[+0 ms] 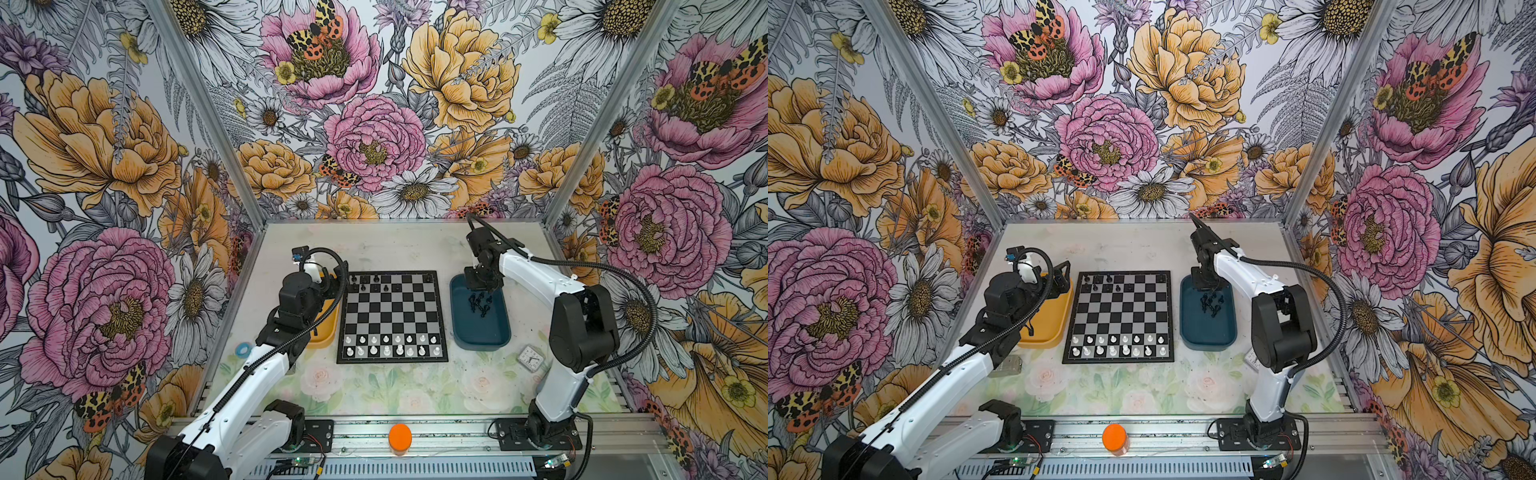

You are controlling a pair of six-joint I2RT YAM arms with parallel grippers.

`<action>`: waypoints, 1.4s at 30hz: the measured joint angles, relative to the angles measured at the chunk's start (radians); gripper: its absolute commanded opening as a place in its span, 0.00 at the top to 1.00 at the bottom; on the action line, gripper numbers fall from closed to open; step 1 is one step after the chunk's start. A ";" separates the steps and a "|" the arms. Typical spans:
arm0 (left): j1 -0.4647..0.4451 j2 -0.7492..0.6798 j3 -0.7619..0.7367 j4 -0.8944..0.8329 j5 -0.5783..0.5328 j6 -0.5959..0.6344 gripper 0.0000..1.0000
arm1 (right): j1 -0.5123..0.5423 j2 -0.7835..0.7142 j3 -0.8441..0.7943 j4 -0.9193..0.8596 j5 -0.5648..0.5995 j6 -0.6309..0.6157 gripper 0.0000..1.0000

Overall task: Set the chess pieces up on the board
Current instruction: 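Move the right gripper back down into the teal tray, then close the right gripper on a black pawn in the teal tray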

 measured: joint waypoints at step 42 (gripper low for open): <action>-0.021 0.032 0.018 0.000 0.000 0.000 0.05 | -0.048 0.130 -0.023 0.088 -0.045 0.000 0.83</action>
